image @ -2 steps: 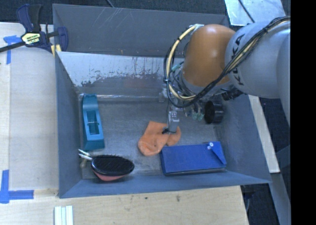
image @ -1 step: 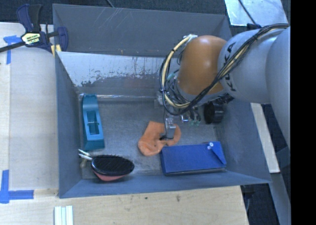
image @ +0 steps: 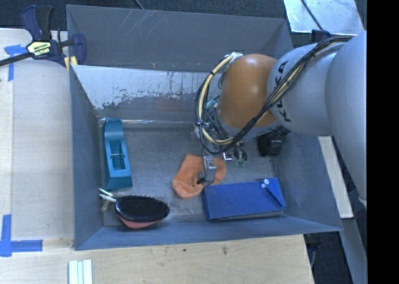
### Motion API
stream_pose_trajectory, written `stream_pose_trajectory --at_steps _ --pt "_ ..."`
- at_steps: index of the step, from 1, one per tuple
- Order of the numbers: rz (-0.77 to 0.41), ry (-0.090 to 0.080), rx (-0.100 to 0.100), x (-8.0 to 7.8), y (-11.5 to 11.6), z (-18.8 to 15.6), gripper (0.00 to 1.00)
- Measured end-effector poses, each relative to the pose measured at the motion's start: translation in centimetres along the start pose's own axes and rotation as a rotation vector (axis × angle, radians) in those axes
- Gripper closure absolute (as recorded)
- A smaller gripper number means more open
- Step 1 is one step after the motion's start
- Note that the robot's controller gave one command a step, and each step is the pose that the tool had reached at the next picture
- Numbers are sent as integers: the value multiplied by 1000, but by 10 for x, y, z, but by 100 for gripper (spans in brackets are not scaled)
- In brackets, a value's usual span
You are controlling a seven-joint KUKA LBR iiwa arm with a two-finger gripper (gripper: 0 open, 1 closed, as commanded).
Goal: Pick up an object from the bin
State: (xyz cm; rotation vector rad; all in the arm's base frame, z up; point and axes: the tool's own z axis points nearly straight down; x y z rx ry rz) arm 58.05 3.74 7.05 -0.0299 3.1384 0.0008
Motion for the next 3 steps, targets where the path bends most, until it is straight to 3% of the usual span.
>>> stream_pose_trajectory --at_steps 1,3 --pt "70 -6 -2 -5 -10 -1 100" --pt "69 -4 -2 -4 -10 -5 100"
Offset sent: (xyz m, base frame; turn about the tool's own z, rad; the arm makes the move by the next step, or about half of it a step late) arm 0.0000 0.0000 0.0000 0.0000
